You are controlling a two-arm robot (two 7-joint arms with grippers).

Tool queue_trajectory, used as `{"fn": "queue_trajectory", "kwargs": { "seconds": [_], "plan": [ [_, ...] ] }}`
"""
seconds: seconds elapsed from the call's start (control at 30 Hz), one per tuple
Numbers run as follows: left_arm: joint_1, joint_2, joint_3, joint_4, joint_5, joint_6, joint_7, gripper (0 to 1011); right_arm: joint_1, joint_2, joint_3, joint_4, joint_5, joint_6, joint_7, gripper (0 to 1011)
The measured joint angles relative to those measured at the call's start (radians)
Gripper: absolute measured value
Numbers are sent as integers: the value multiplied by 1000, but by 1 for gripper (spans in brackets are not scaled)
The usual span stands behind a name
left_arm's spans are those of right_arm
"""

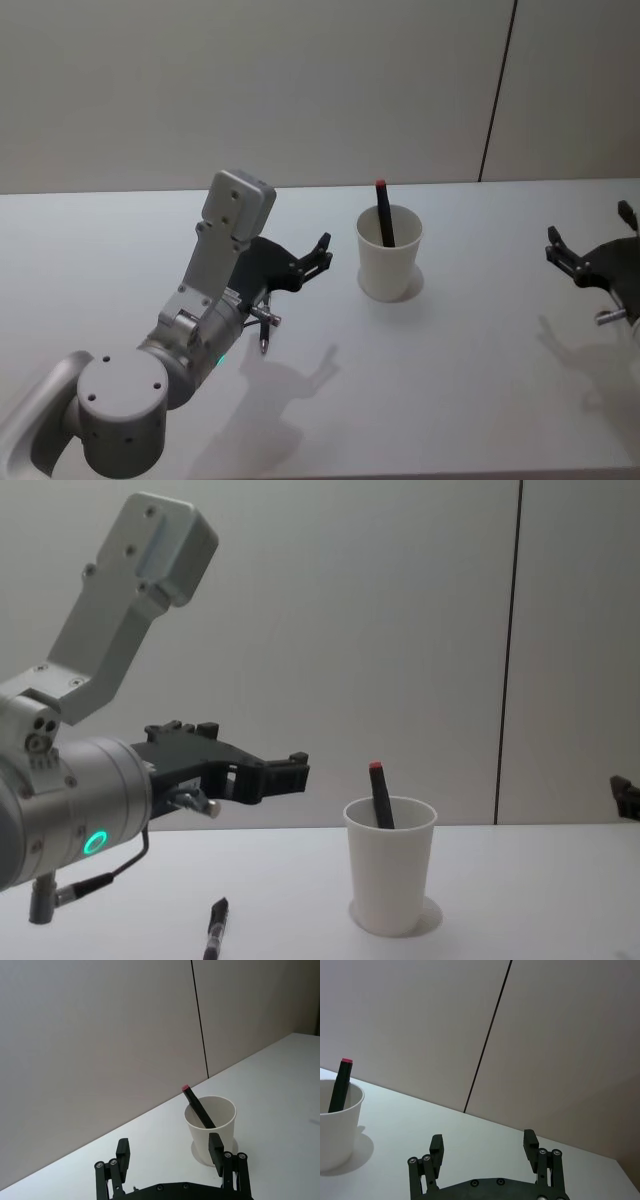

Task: Place the pen into the pen holder.

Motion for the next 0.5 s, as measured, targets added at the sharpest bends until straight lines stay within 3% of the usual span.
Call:
{"fn": "queue_trajectory", "kwargs": {
  "seconds": [0.5],
  "plan": [
    [-6,-24,-3,41,-19,7,-9,1000,-2,1,0,-2,0,1,0,1001]
  ]
}}
